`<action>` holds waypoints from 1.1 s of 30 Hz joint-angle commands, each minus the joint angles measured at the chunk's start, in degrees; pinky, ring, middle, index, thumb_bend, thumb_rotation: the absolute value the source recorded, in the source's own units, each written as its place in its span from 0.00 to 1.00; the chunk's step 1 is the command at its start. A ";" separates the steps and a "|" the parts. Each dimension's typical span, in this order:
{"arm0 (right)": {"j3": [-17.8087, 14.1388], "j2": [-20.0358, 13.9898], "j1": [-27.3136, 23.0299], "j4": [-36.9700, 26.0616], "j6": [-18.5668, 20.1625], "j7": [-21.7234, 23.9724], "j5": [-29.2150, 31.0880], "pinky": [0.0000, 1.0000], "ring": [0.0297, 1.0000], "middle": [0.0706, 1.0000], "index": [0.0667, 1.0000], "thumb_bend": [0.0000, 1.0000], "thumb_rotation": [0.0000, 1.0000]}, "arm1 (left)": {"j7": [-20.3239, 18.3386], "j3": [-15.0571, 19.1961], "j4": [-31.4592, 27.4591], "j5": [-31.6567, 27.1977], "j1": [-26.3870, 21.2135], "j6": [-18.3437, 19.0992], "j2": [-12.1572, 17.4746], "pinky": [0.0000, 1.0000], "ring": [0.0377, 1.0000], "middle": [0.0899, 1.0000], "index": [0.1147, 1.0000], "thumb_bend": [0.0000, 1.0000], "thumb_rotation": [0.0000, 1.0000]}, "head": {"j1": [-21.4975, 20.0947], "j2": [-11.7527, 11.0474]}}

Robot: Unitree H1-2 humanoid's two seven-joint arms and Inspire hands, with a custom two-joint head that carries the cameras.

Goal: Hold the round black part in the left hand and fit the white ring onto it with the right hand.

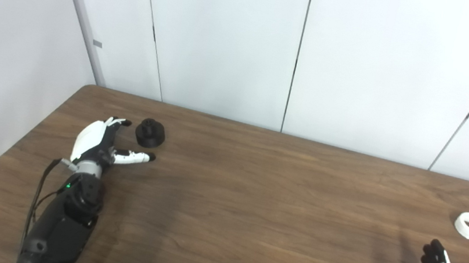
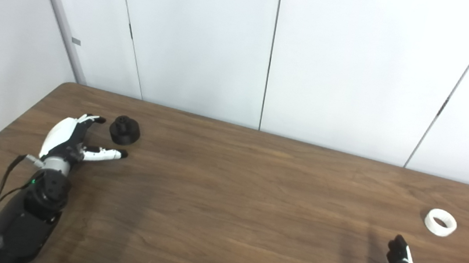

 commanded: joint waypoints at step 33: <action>0.74 -0.48 3.27 -3.43 0.18 -0.07 -0.25 1.00 1.00 0.99 0.99 0.37 1.00 | 6.80 -2.92 17.51 -3.44 -10.79 -6.81 1.82 1.00 1.00 0.93 0.78 1.00 0.31 | -0.55 0.21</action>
